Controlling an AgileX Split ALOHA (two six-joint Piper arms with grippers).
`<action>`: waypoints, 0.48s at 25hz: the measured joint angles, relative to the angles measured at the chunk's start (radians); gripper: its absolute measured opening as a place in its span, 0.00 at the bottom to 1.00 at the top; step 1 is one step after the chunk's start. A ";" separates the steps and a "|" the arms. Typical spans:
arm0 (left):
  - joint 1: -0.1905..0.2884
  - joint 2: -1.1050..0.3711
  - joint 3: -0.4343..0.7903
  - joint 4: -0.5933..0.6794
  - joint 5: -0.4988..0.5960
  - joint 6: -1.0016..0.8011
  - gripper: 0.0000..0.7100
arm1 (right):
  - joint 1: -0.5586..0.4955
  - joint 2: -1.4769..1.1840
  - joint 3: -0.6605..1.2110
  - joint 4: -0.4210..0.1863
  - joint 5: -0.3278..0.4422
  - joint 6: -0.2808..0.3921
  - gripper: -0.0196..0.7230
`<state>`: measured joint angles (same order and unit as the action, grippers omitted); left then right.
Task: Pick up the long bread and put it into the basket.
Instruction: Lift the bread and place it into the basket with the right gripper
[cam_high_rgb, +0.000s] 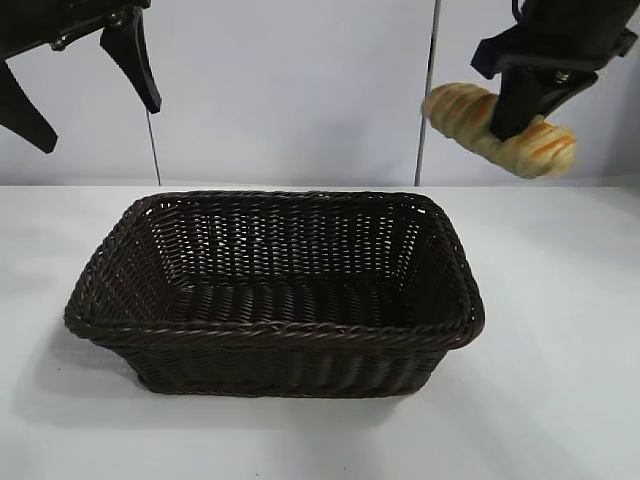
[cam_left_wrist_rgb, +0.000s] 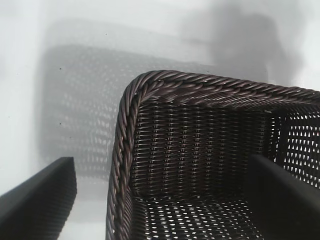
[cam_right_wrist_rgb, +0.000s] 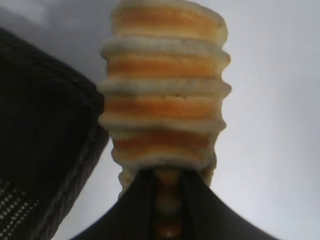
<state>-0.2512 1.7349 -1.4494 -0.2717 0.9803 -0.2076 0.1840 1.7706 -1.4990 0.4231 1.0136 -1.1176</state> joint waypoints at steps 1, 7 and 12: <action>0.000 0.000 0.000 0.000 0.000 0.000 0.93 | 0.000 0.000 0.000 0.026 0.000 -0.046 0.14; 0.000 0.000 0.000 0.000 0.000 0.000 0.93 | 0.027 0.000 0.000 0.050 -0.014 -0.125 0.14; 0.000 0.000 0.000 0.000 0.000 0.000 0.93 | 0.113 0.011 -0.001 0.041 -0.025 -0.135 0.14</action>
<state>-0.2512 1.7349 -1.4494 -0.2717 0.9803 -0.2076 0.2975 1.7812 -1.5000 0.4643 0.9888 -1.2529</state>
